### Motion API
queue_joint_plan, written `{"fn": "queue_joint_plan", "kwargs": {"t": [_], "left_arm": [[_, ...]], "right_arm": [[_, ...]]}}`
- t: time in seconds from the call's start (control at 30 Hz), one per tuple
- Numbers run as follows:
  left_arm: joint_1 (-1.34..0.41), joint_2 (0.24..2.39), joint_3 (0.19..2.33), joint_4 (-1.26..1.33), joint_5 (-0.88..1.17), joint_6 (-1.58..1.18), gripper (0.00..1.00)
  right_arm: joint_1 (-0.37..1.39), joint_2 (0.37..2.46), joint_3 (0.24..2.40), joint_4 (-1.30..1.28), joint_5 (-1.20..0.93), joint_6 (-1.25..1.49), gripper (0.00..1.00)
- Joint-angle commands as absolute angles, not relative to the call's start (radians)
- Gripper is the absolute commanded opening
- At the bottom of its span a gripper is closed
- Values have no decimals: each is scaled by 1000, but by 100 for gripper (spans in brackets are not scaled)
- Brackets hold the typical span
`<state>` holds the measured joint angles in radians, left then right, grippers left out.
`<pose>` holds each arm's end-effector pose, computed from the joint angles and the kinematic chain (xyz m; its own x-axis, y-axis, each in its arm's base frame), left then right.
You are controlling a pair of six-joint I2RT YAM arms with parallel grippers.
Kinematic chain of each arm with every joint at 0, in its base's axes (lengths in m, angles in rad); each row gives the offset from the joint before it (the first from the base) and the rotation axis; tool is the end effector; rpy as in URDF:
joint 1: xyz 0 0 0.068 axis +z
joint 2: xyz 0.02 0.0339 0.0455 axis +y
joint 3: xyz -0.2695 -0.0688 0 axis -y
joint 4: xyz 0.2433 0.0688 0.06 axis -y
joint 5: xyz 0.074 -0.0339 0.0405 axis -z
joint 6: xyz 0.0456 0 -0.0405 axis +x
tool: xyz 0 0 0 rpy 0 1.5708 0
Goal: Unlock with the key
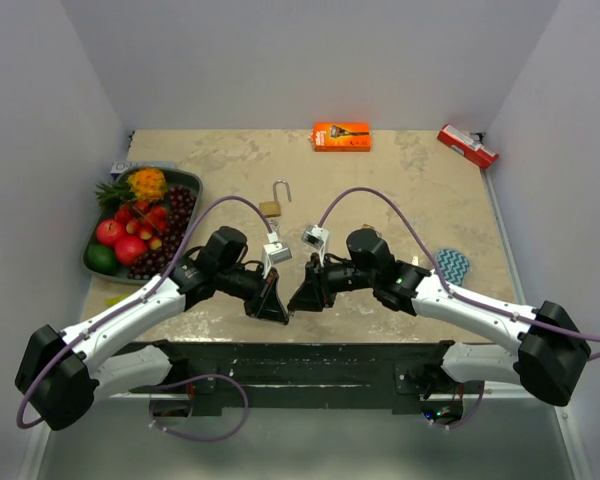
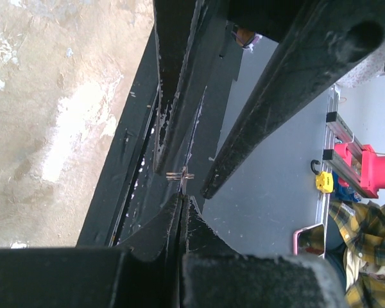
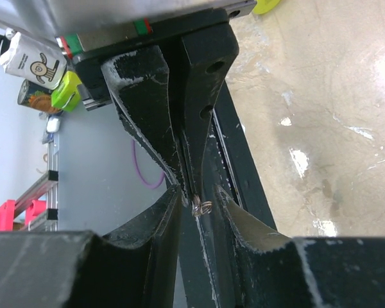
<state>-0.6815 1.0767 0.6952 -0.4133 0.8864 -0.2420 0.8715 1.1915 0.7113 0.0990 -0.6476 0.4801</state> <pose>0.1427 -0.1612 0.2425 -0.7346 0.4008 -0.5475 0.6630 0.2525 -0.7047 0.1503 0.2214 0.2636 -0.6608 -0.2134 -0.7196 -0.7504 0.2067 0.6278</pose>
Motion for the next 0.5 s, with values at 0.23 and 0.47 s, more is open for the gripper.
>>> {"fn": "queue_joint_plan", "kwargs": {"t": [0.23, 0.47], "left_arm": [[-684, 1042, 742, -414, 888, -236, 0], [-684, 1040, 739, -414, 887, -239, 0]], "right_arm": [[884, 1193, 689, 137, -670, 489, 26], [885, 1192, 692, 144, -673, 491, 12]]}}
